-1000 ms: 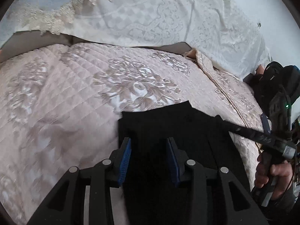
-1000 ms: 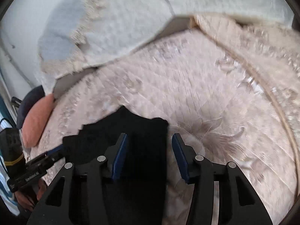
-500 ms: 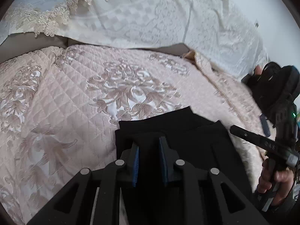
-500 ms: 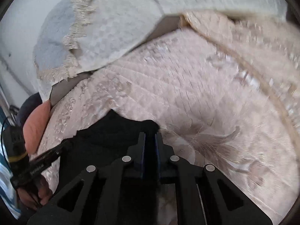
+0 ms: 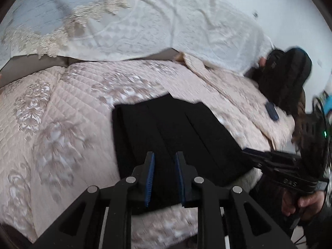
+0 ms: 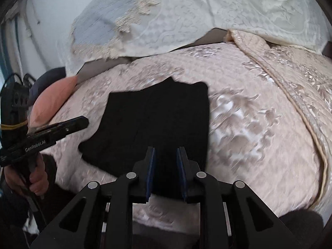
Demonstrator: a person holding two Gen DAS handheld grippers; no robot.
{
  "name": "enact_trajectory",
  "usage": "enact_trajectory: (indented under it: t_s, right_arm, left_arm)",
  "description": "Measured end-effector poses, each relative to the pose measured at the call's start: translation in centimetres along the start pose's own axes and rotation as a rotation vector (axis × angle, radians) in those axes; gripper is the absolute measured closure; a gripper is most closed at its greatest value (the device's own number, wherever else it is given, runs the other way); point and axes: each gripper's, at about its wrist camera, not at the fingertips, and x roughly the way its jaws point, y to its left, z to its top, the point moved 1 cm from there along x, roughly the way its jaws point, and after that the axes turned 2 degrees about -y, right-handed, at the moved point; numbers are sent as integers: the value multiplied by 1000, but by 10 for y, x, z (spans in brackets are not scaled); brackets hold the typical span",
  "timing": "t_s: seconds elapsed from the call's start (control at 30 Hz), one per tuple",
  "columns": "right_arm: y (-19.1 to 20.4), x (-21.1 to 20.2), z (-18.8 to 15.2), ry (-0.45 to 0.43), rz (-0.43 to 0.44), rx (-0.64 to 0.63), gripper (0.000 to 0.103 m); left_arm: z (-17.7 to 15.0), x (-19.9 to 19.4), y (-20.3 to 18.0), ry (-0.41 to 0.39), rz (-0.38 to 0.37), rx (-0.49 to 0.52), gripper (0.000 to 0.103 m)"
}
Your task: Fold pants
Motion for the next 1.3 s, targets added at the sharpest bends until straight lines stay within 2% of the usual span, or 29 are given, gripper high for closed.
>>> enact_trajectory:
  t_s: [0.1, 0.17, 0.23, 0.27, 0.37, 0.47, 0.5, 0.83, 0.97, 1.0, 1.03, 1.1, 1.17, 1.3]
  right_arm:
    - [7, 12, -11, 37, -54, -70, 81]
    - [8, 19, -14, 53, -74, -90, 81]
    - [9, 19, -12, 57, -82, -94, 80]
    - [9, 19, -11, 63, -84, -96, 80]
    - [6, 13, -7, 51, -68, -61, 78]
    - [3, 5, -5, 33, -31, 1, 60]
    - [2, 4, -4, 29, -21, 16, 58]
    - [15, -9, 5, 4, -21, 9, 58]
    - [16, -4, 7, 14, -22, 5, 58]
    - [12, -3, 7, 17, -24, 13, 58]
    - [7, -2, 8, 17, -20, 28, 58]
    - [-7, 2, 11, 24, -7, 63, 57]
    - [-23, 8, 15, 33, -10, 95, 53]
    - [-52, 20, 24, 39, 7, 156, 51]
  left_arm:
    - [-16, 12, -3, 54, 31, 20, 80]
    - [-20, 15, -2, 43, 43, 28, 79]
    - [-18, 17, 1, 51, 79, 20, 70]
    - [-17, 17, 3, 59, 81, 1, 69]
    - [-12, 12, 5, 62, 82, -29, 70]
    - [-9, 4, 3, 43, 91, -20, 70]
    - [-7, 3, 2, 44, 94, -22, 70]
    - [-4, -7, 7, 28, 111, -39, 70]
    - [-7, -4, 22, 37, 92, -96, 69]
    - [-7, -3, 28, 41, 79, -119, 67]
    - [-7, 0, 36, 49, 60, -148, 58]
    - [-8, 7, 49, 71, 25, -192, 51]
    - [-6, 16, 59, 85, 2, -223, 50]
    - [-1, 34, 73, 106, -25, -270, 45]
